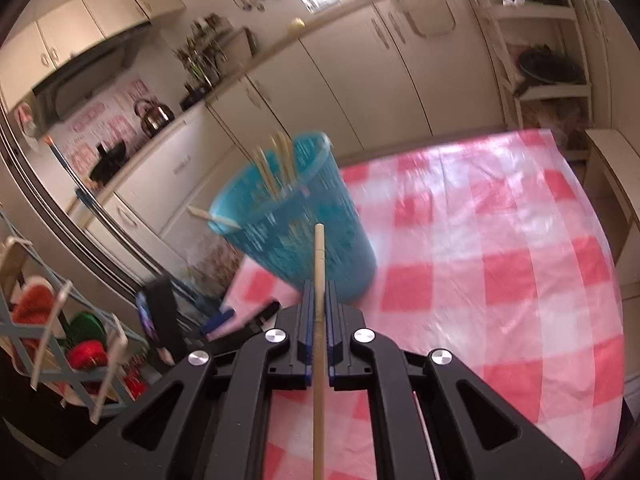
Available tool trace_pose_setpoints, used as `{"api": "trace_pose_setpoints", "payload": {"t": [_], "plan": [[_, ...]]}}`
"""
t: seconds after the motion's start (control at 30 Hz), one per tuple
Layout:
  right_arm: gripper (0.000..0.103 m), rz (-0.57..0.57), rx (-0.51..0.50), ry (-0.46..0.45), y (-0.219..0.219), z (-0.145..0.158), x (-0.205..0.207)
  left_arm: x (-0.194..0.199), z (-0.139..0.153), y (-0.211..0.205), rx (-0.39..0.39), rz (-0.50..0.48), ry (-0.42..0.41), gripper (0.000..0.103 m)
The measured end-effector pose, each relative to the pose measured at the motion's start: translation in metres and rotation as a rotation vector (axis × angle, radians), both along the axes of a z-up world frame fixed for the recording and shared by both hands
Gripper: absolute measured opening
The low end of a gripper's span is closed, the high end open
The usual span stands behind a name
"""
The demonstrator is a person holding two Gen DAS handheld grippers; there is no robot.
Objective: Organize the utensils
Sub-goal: 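Carry the stick over the basket and open the right gripper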
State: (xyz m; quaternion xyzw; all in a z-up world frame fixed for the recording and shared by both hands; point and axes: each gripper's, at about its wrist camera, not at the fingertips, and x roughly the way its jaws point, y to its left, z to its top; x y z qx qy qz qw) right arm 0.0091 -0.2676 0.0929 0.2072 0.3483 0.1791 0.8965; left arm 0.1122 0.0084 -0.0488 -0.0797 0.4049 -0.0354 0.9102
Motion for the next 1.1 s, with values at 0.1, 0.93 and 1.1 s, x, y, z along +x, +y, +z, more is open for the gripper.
{"api": "trace_pose_setpoints", "payload": {"t": [0.1,0.93,1.1], "plan": [[0.006,-0.032,0.067,-0.168,0.008,0.054,0.018,0.0,0.0,0.0,-0.003,0.0,-0.001,0.095],[0.007,-0.171,-0.154,-0.311,0.073,0.045,0.114,0.0,-0.002,0.005,-0.065,-0.004,-0.001,0.095],[0.018,-0.149,-0.171,-0.288,0.065,0.041,0.091,-0.001,-0.001,0.009,-0.081,0.006,-0.009,0.095]]}}
